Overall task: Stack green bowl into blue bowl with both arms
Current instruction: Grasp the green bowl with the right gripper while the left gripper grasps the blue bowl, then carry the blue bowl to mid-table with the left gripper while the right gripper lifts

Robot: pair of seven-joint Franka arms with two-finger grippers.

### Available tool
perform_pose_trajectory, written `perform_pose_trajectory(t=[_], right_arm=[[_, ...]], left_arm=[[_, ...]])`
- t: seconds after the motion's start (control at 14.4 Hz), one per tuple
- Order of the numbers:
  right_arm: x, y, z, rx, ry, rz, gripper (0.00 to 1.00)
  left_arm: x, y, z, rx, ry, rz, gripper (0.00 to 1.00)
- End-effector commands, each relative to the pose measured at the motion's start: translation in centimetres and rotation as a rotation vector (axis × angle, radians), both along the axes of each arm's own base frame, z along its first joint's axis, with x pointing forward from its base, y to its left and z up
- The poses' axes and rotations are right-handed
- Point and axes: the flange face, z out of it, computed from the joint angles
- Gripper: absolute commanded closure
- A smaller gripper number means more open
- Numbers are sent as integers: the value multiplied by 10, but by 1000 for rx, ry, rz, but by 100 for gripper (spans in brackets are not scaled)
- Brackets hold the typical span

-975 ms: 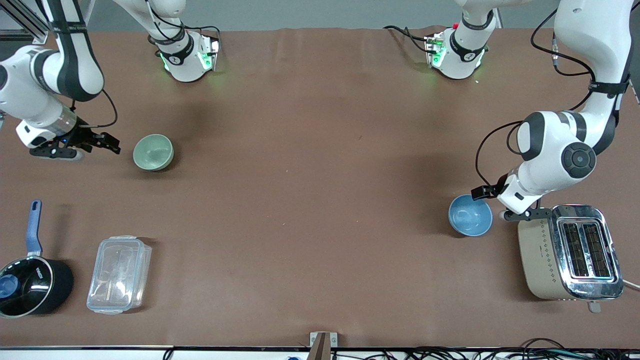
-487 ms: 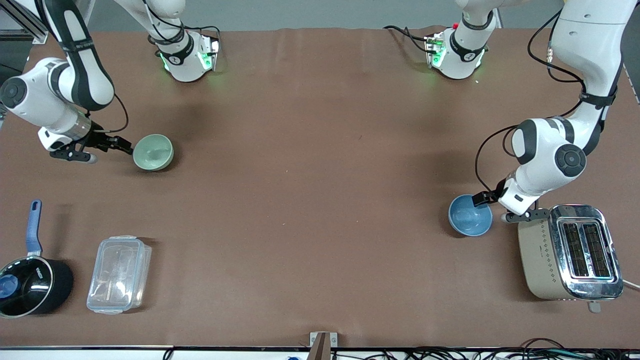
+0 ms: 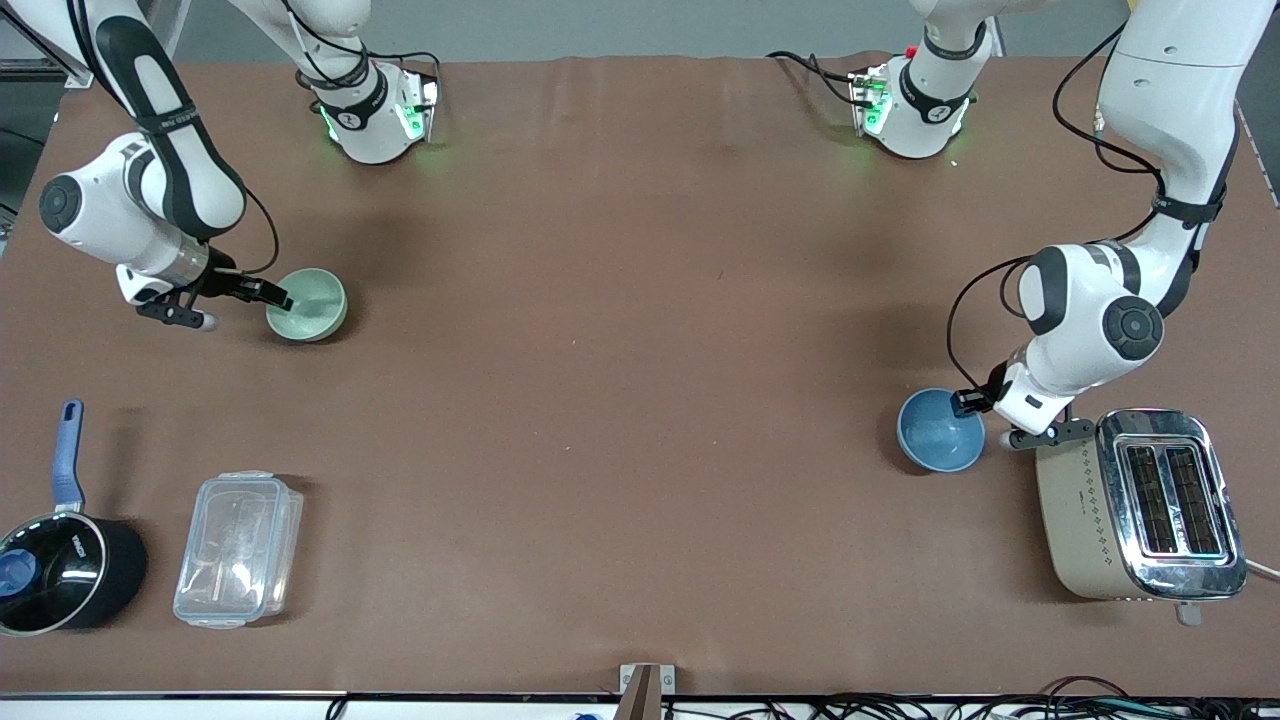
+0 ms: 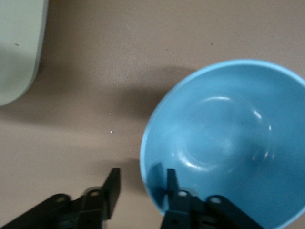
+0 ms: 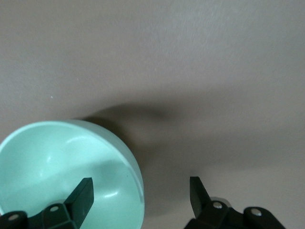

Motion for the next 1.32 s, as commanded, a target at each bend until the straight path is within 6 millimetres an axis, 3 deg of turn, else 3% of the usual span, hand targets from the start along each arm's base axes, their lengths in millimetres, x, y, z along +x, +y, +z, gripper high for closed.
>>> perform_pose_trajectory(t=[0.0, 0.07, 0.21, 0.28, 0.42, 0.49, 0.7, 0.97, 1.25], right_arm=[[-8, 5, -7, 14, 2, -18, 17], [-8, 7, -8, 16, 6, -15, 28], [-6, 12, -8, 19, 10, -1, 60], [-6, 14, -8, 21, 14, 3, 72], [-6, 15, -7, 25, 19, 4, 86], [-6, 15, -7, 25, 19, 4, 90], [-3, 14, -4, 25, 16, 5, 95], [2, 14, 9, 25, 6, 9, 97], [20, 12, 61, 46, -3, 30, 99]], left_arm=[[4, 1, 3, 14, -12, -3, 83], [4, 3, 3, 13, -11, 2, 89], [5, 2, 4, 13, -10, 4, 99], [9, 2, 9, 13, -23, 3, 100], [16, -4, 30, 10, 18, -6, 100], [21, -17, 45, 2, 46, -19, 100], [30, -90, 80, -38, 83, -67, 100], [13, -186, 87, -96, 74, -102, 100], [-23, -303, 83, -111, 55, -110, 100]])
